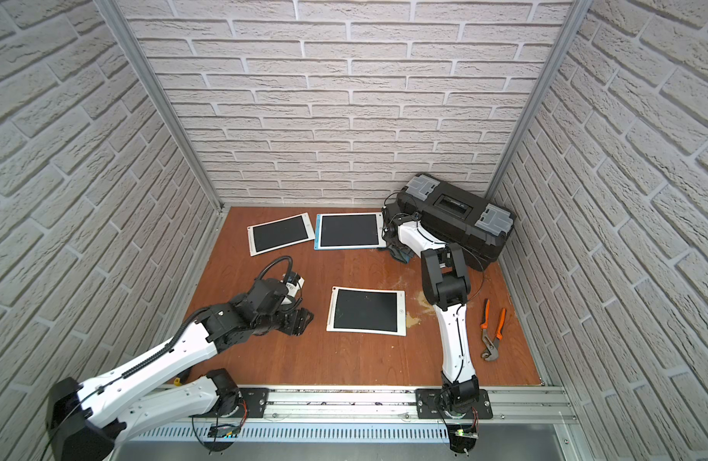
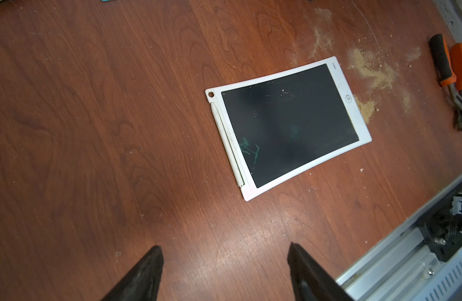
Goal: Wipe the drawing tablet
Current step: Pick up the cleaning item at the center of the board.
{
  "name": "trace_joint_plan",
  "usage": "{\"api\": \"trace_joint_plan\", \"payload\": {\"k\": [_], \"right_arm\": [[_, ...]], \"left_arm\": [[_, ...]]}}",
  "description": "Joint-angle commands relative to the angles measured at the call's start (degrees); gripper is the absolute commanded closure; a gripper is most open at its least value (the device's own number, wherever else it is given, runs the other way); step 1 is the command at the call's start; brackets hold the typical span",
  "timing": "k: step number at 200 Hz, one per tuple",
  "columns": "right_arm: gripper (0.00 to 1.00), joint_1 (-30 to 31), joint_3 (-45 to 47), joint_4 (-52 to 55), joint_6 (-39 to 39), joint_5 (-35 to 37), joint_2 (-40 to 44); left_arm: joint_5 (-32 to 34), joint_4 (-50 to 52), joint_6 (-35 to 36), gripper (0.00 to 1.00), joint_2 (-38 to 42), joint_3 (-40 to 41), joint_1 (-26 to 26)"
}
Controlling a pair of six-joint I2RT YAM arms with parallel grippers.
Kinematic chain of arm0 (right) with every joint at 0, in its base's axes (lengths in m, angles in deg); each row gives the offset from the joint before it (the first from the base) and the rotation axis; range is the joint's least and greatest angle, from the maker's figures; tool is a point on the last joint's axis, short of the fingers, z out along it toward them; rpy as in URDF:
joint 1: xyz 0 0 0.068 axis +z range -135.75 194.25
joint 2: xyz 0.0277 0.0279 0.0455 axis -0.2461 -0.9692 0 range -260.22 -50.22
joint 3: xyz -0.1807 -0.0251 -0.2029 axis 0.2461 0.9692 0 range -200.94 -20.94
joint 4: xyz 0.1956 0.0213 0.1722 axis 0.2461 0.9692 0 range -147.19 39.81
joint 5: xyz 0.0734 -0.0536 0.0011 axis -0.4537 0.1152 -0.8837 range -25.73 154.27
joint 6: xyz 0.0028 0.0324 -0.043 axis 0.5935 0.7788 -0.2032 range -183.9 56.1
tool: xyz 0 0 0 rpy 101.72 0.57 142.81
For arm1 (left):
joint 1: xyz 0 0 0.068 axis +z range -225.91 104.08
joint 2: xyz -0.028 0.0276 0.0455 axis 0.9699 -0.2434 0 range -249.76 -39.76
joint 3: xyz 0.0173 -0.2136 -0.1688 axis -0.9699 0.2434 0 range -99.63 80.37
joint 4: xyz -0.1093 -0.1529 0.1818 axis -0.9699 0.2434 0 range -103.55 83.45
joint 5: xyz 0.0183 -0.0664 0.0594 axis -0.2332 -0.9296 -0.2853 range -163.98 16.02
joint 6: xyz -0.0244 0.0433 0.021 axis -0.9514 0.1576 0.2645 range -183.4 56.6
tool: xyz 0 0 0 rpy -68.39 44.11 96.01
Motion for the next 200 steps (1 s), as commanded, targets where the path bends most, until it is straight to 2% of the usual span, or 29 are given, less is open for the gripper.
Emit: {"api": "trace_joint_plan", "payload": {"k": [1, 50, 80, 91, 101, 108, 133, 160, 173, 200], "right_arm": [[0.1, -1.22, -0.83, -4.95, 0.36, 4.1, -2.24], [0.17, -1.64, -6.33, 5.94, 4.03, 3.43, -7.57], [0.28, -2.63, -2.98, 7.15, 6.12, 1.25, -6.43], [0.4, -2.63, -1.46, 6.72, 5.88, 1.37, -5.24], [0.62, -2.63, -0.48, 7.09, 5.59, 1.9, -4.37], [0.74, -2.62, -0.17, 7.99, 5.48, 2.32, -3.79], [0.97, -2.54, 2.62, 9.6, 4.26, 4.58, -0.14], [0.97, -2.07, 8.72, 9.32, 0.32, 10.09, 8.17], [0.97, -1.31, 9.74, 12.45, -1.7, 13.33, 12.15], [0.97, 4.6, 11.49, 18.37, -6.36, 23.83, 21.65]], "left_arm": [[-0.34, -1.66, 0.45, 0.23, 1.28, 0.86, 0.34], [-0.25, -1.35, 0.25, 0.23, 2.07, 0.89, 0.46], [-0.24, -1.48, -0.33, 0.22, 2.62, 1.61, 0.52], [-0.26, -1.57, -0.62, 0.22, 2.68, 1.89, 0.49], [-0.31, -1.79, -0.81, 0.22, 2.57, 2.06, 0.56], [-0.39, -1.93, -0.98, 0.22, 2.45, 2.24, 0.6], [-0.27, -2.23, -1.58, 0.22, 0.56, 2.32, 0.6], [0.48, -3.25, -2.28, 0.19, -2.78, 2.45, 0.3], [0.81, -3.8, -2.29, 0.19, -4.66, 2.19, -0.05], [1.87, -5.68, -1.82, 0.19, -9.79, 1.17, -0.89]]}}
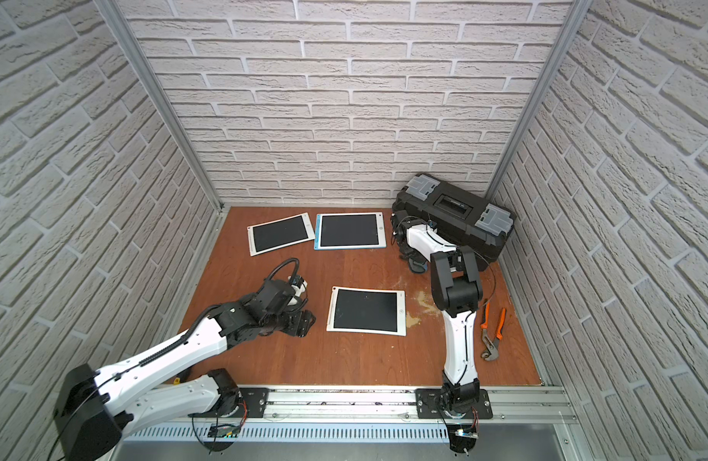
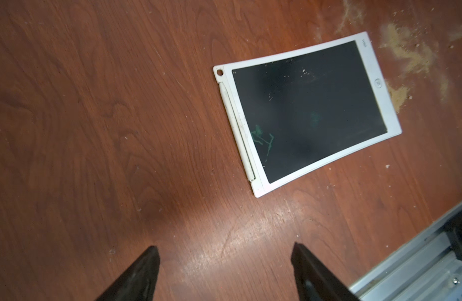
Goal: Wipe the drawing tablet
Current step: Pick up the cleaning item at the center of the board.
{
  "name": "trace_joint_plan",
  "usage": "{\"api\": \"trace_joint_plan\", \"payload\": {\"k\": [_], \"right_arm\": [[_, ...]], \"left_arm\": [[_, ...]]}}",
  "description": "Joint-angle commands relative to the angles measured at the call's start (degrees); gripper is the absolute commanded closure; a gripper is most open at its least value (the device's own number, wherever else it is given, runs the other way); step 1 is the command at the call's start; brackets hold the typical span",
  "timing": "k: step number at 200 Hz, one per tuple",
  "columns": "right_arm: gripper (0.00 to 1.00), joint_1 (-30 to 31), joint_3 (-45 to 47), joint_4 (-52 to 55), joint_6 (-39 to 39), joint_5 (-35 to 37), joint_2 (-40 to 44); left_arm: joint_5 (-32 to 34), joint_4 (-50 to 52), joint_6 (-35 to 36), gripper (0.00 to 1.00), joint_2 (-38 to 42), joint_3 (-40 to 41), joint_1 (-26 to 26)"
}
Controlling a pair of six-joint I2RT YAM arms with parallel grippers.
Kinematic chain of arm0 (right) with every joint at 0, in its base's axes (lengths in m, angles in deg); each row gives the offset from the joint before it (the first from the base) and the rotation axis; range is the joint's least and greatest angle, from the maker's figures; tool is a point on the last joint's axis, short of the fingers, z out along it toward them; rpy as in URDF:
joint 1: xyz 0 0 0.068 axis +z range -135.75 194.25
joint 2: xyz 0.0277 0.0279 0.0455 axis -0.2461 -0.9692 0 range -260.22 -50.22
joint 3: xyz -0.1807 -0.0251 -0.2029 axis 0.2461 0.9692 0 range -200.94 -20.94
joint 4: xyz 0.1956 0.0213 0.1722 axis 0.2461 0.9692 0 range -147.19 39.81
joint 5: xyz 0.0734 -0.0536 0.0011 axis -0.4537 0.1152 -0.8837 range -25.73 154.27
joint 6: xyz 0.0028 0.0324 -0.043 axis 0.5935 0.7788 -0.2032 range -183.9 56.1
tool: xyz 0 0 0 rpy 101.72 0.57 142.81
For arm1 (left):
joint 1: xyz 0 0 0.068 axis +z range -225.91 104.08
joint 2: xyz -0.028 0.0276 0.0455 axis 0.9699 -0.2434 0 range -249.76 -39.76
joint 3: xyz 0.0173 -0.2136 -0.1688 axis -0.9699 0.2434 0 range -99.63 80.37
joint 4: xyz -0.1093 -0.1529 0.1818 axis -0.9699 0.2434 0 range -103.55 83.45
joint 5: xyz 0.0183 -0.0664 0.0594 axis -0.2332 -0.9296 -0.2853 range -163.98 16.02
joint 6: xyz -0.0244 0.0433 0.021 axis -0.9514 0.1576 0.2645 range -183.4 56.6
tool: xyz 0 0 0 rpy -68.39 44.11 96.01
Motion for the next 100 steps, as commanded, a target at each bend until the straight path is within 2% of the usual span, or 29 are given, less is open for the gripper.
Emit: {"api": "trace_joint_plan", "payload": {"k": [1, 23, 44, 62, 100], "right_arm": [[0.97, 5.84, 0.67, 6.49, -5.59, 12.55, 10.96], [0.97, 13.75, 1.25, 10.39, -9.51, 19.9, 15.56], [0.97, 19.42, 3.86, 12.04, -12.4, 19.65, 18.43], [0.97, 22.86, 8.78, 9.75, -15.27, 15.29, 21.5], [0.97, 26.72, 19.55, 0.93, -18.38, -1.27, 28.27]], "left_arm": [[1.53, -3.35, -0.11, 0.19, -3.58, -0.47, -0.63], [0.91, -6.22, 0.43, 0.19, -8.71, -1.56, -0.94], [-0.04, -8.86, 0.5, 0.19, -13.48, -2.91, -1.19], [0.24, -9.71, 0.54, 0.19, -16.42, -3.93, -1.46], [-0.35, -12.46, -0.31, 0.19, -19.18, -4.18, -1.68]]}}
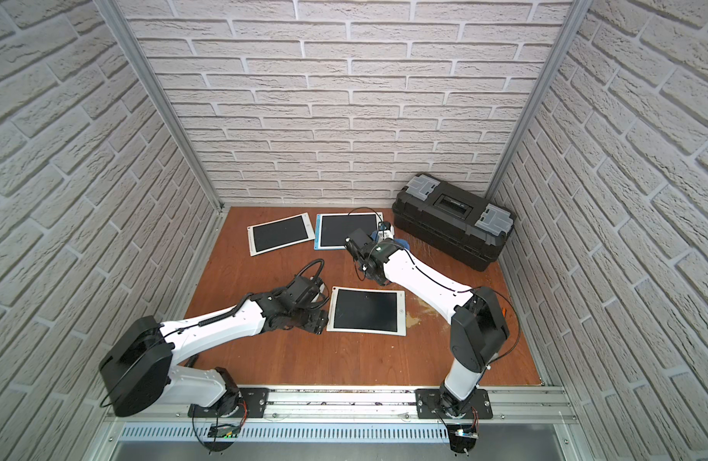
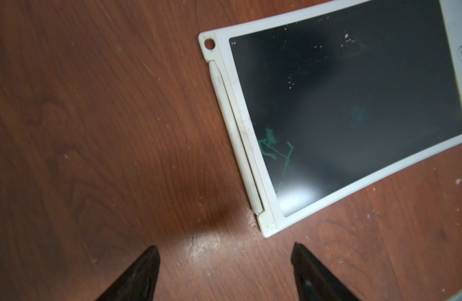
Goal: Wipe the drawing tablet
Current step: Wipe the dirt from the drawing tablet.
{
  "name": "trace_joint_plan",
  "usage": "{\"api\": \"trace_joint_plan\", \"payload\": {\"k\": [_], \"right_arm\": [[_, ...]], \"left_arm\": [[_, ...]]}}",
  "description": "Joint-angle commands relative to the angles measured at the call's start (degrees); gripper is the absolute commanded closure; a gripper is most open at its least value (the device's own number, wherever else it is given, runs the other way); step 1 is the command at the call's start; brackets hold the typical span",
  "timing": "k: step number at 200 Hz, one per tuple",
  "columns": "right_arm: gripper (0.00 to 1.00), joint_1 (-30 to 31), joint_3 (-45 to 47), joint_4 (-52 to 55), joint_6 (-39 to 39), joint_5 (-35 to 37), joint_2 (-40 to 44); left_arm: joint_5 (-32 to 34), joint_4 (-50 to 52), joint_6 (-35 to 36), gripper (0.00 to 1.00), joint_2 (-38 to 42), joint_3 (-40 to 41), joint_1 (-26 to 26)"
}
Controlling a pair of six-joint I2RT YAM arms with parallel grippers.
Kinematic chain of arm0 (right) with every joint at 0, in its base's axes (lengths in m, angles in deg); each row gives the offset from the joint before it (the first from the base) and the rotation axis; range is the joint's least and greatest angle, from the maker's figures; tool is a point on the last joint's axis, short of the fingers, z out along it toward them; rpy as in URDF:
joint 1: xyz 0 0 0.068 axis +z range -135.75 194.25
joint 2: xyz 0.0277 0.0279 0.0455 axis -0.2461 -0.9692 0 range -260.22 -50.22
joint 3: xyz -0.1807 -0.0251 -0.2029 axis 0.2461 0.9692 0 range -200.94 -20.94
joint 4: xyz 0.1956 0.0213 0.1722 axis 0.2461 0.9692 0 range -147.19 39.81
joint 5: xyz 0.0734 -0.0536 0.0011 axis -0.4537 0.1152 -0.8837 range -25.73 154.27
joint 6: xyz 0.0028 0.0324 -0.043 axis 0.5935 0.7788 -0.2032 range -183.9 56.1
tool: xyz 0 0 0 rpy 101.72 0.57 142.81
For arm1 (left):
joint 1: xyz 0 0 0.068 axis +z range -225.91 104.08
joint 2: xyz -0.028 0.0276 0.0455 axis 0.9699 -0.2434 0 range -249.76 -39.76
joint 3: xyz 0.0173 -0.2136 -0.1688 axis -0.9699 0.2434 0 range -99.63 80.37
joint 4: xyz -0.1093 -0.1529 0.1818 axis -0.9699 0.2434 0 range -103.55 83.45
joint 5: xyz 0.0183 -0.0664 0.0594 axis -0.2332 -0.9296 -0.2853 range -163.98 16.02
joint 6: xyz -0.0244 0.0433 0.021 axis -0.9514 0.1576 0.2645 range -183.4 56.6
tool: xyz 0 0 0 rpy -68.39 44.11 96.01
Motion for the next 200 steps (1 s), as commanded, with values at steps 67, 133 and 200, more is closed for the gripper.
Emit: {"api": "trace_joint_plan", "payload": {"k": [67, 133, 200], "right_arm": [[0.97, 6.64, 12.62, -15.96, -5.07, -30.62, 4.95], [0.97, 9.28, 12.51, -22.43, -2.15, -41.75, -2.16], [0.97, 9.0, 12.02, -23.13, 2.23, -41.33, -12.73]], "left_arm": [[1.72, -2.59, 0.08, 0.2, -8.18, -3.44, -0.53], [1.67, -3.81, 0.38, 0.2, -12.26, -2.34, -0.1], [3.16, 0.0, 0.63, 0.23, -17.82, -3.89, 0.26]]}}
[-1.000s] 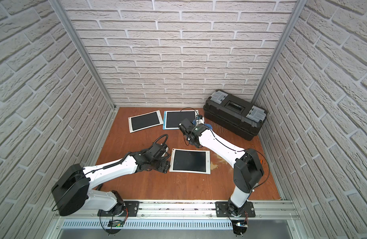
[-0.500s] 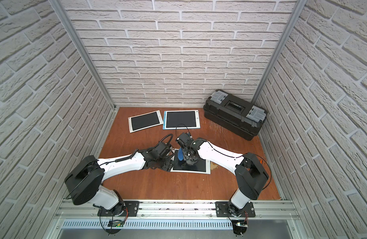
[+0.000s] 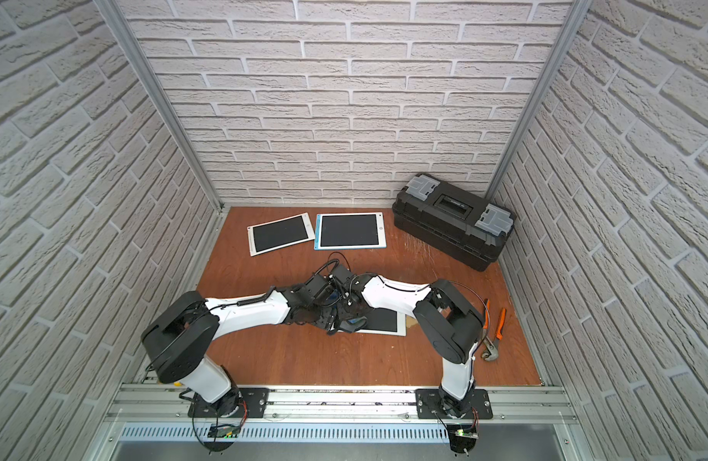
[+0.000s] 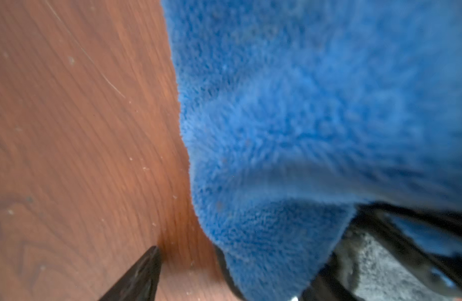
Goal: Wipe the drawing tablet
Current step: Wipe the dirt from the drawing tablet.
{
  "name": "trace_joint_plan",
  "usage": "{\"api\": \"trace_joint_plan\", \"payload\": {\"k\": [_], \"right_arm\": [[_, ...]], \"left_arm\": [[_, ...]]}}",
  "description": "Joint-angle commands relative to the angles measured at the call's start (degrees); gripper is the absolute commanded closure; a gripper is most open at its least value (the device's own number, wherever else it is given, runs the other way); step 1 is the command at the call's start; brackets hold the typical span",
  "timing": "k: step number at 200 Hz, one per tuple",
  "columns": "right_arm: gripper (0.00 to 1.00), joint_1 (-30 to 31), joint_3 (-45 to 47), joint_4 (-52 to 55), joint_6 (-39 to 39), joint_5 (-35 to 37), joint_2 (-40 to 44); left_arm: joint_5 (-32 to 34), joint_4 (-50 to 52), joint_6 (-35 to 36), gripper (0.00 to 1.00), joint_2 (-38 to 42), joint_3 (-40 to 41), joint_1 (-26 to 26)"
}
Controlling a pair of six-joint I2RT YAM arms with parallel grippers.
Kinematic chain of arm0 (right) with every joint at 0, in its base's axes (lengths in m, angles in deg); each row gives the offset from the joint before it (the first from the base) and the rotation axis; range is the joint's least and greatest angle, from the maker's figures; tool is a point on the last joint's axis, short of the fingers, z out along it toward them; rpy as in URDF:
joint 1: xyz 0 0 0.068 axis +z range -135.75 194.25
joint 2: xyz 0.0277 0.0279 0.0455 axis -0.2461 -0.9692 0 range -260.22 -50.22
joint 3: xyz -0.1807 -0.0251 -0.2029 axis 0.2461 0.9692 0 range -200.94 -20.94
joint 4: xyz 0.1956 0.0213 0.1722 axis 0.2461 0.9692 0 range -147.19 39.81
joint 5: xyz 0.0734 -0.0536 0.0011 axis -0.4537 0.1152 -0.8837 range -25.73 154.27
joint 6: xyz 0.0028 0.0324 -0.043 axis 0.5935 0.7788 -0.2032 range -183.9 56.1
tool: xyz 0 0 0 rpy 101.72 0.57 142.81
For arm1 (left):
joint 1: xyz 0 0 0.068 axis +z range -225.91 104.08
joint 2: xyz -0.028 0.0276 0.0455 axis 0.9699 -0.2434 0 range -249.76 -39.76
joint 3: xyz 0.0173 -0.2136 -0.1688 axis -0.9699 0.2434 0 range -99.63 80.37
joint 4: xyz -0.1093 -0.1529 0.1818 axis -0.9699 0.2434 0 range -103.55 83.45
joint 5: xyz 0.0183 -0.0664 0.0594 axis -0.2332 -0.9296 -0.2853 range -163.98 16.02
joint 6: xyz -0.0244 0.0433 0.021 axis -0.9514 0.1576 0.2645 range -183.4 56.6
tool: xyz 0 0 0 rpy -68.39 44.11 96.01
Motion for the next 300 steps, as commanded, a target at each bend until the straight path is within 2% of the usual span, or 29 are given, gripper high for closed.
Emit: {"api": "trace_joint_plan", "payload": {"k": [1, 35, 77, 107, 121, 137, 156, 172, 190, 236, 300], "right_arm": [[0.97, 0.36, -0.32, -0.02, 2.92, 2.18, -3.65], [0.98, -4.26, 1.31, 5.1, 5.99, 8.79, -3.49], [0.98, -15.68, 6.28, 10.14, 5.97, 14.74, 0.88], [0.98, -21.83, 2.82, 23.1, 10.14, 29.27, 2.11], [0.98, -22.03, 0.81, 27.79, 12.59, 35.53, 4.07], [0.98, -20.72, 0.68, 26.43, 11.22, 37.14, 8.98], [0.97, -16.29, 1.56, 22.87, 8.72, 38.98, 15.4], [0.97, -11.79, 0.65, 21.8, 6.94, 39.7, 17.58], [0.97, -7.94, -1.61, 21.3, 4.5, 36.62, 16.72], [0.97, -2.99, -1.32, 11.29, 2.31, 14.19, 11.81], [0.97, -0.76, -1.08, 4.43, 3.88, 1.6, 6.8]], "left_arm": [[0.33, 3.24, 0.08, 0.23, -3.87, 1.36, 0.57], [-0.02, 3.82, 0.22, 0.23, -4.59, 1.27, 0.52], [-0.36, 4.1, 0.51, 0.24, -5.55, 0.59, 0.73], [-0.63, 3.62, 0.43, 0.24, -5.43, 0.57, 0.87], [-0.82, 3.53, 0.33, 0.24, -5.43, 0.48, 0.85], [-0.92, 3.52, 0.33, 0.24, -5.28, 0.39, 0.82], [-1.0, 3.52, 0.33, 0.24, -5.08, 0.4, 0.92], [-1.06, 3.57, 0.28, 0.24, -4.99, 0.47, 0.88], [-1.19, 3.43, 0.26, 0.24, -4.93, 0.46, 0.91], [-1.25, 3.22, 0.02, 0.24, -4.48, 0.61, 0.97], [-1.26, 2.78, -0.17, 0.24, -3.9, 1.59, 1.08]]}}
